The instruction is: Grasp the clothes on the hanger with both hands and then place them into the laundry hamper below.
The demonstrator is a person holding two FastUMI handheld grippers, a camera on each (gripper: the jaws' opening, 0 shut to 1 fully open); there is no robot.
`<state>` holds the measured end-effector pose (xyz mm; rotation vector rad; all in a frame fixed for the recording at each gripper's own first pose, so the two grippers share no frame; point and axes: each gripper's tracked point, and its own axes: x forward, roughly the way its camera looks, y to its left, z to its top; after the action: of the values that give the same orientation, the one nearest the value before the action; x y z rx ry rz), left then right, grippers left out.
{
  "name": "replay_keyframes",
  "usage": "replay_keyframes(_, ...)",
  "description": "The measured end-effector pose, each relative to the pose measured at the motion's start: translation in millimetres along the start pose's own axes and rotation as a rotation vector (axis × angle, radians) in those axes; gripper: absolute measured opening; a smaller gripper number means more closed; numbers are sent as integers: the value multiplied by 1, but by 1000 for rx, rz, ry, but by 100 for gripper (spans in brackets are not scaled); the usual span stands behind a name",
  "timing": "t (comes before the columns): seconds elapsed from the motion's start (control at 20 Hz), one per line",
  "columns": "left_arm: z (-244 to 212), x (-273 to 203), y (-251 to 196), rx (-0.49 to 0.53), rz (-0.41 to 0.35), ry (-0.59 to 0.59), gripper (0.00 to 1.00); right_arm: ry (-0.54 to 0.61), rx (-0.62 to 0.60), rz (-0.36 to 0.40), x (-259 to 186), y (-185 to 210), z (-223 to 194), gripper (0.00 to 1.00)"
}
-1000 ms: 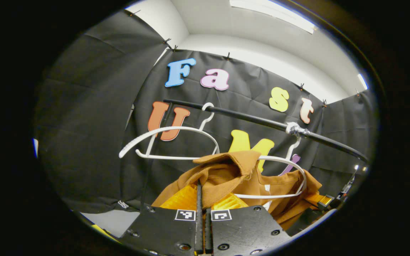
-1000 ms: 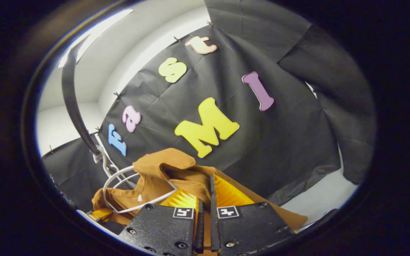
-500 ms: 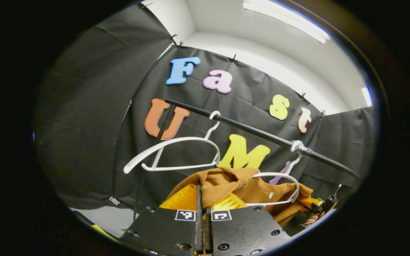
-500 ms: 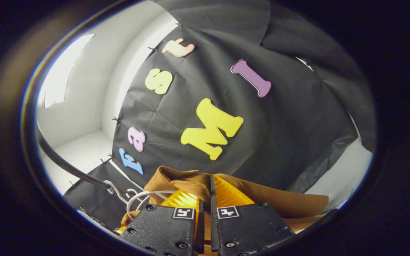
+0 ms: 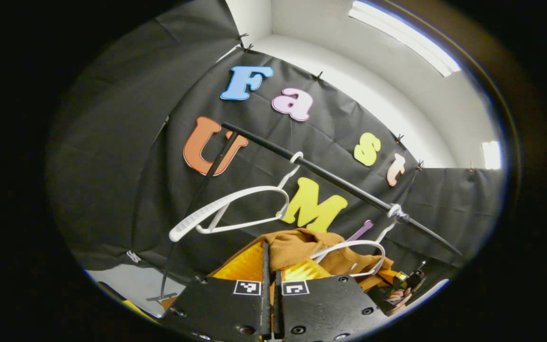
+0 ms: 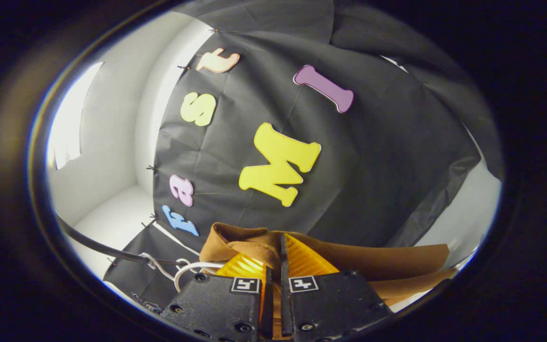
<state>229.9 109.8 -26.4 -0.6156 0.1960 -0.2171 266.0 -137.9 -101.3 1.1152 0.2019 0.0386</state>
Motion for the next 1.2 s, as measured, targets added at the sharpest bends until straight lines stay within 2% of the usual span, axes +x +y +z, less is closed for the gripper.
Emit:
replay_keyframes(0.15, -5, 2, 26, -118, -17, 22, 5, 24, 47, -6, 5, -11, -9, 10)
replay_keyframes(0.25, -33, 10, 38, -146, 3, 72, 1, 34, 59, -3, 9, -12, -19, 10)
replay_keyframes(0.3, -46, 14, 45, -148, 14, 90, 7, 44, 64, 2, 9, -12, -23, 10)
replay_keyframes(0.35, -56, 10, 46, -171, 9, 99, 0, 50, 68, 0, 10, -12, -27, 10)
replay_keyframes(0.6, -70, 4, 57, -263, -15, 108, 0, 64, 94, -15, -1, -31, -33, 10)
replay_keyframes(0.95, -99, -7, 25, -277, -96, 141, 0, 93, 165, -18, -29, -50, -59, 9)
replay_keyframes(1.2, -118, -15, -4, -321, -156, 159, 0, 132, 199, 24, -42, -37, -75, 9)
